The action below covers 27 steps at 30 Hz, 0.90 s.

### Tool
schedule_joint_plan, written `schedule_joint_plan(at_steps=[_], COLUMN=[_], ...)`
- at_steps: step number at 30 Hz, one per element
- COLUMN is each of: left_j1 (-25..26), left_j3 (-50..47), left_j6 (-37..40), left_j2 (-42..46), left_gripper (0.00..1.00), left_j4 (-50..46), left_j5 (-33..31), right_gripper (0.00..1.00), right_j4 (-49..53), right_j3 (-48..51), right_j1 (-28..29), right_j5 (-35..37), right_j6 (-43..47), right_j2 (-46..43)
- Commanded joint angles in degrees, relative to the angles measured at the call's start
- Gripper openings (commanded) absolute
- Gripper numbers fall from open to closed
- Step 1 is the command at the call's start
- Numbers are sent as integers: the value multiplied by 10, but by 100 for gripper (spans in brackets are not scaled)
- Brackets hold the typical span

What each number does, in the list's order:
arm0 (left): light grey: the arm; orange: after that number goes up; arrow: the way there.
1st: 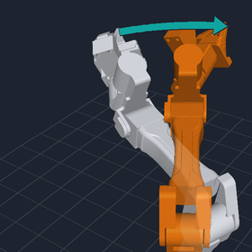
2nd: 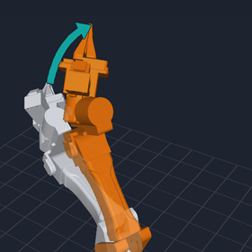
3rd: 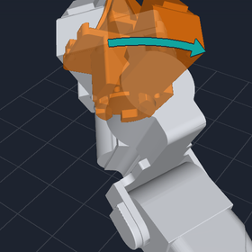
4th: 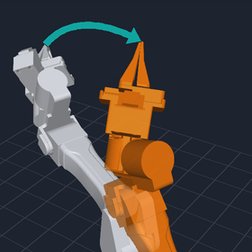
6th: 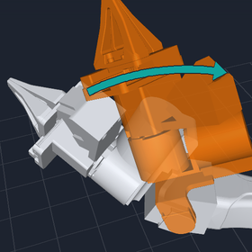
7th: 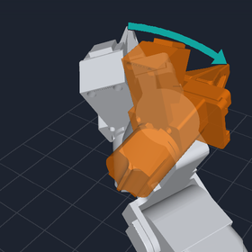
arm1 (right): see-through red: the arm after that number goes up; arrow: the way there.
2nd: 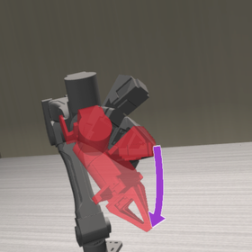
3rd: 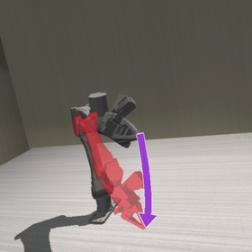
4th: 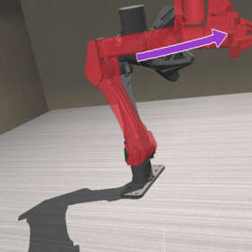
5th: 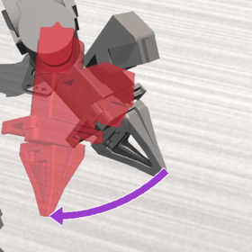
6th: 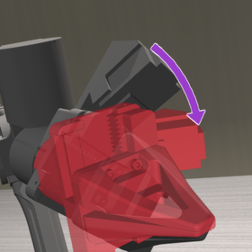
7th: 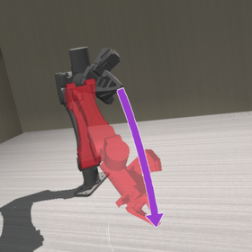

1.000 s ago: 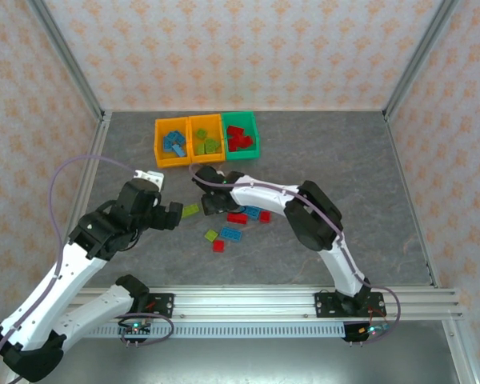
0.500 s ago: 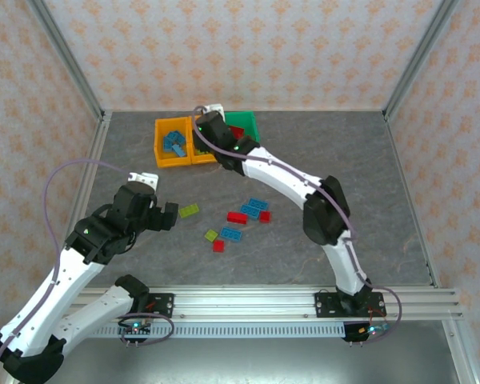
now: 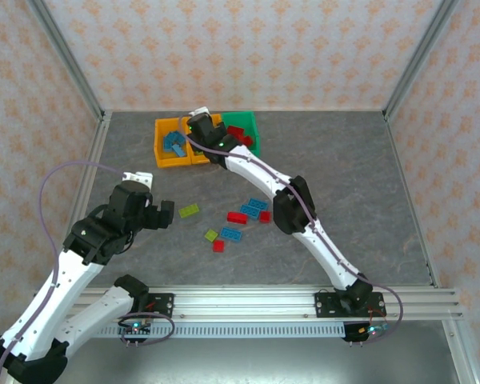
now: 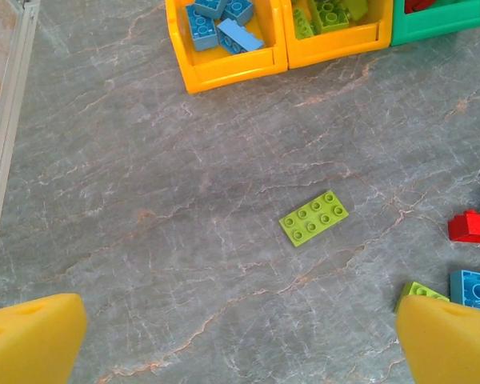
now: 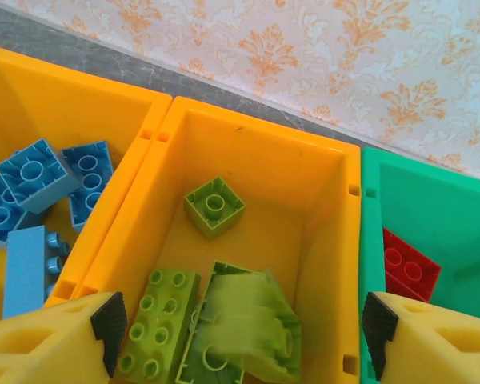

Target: Sort the legos into containers by color

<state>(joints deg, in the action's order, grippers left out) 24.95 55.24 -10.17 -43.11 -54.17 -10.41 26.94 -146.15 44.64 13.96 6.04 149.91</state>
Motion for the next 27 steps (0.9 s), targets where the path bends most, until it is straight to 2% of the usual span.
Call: schedule_joint_plan(at_steps=[1, 7, 11, 14, 18, 23, 27], left_j1=[-7, -10, -12, -15, -16, -14, -14], left_j3=[-8, -4, -6, -8, -4, -7, -46], left_j6=[4, 8, 3, 1, 3, 23, 12], left_j2=[4, 3, 31, 60, 91, 121, 151], left_gripper=[100, 100, 100, 100, 100, 100, 100], left_j4=[17, 11, 16, 20, 12, 7, 34], left_j5=[6, 0, -8, -21, -23, 44, 56], right_gripper=[78, 78, 79, 79, 81, 88, 90], right_j4=[51, 61, 46, 37, 56, 124, 148], right_j3=[8, 216, 355, 404, 393, 309, 265], right_j1=[8, 49, 75, 92, 135, 165, 171], right_j5=[-3, -104, -155, -190, -164, -111, -67], right_j6=[2, -18, -120, -189, -218, -226, -222], right_j2=[-91, -250, -317, -315, -272, -185, -132])
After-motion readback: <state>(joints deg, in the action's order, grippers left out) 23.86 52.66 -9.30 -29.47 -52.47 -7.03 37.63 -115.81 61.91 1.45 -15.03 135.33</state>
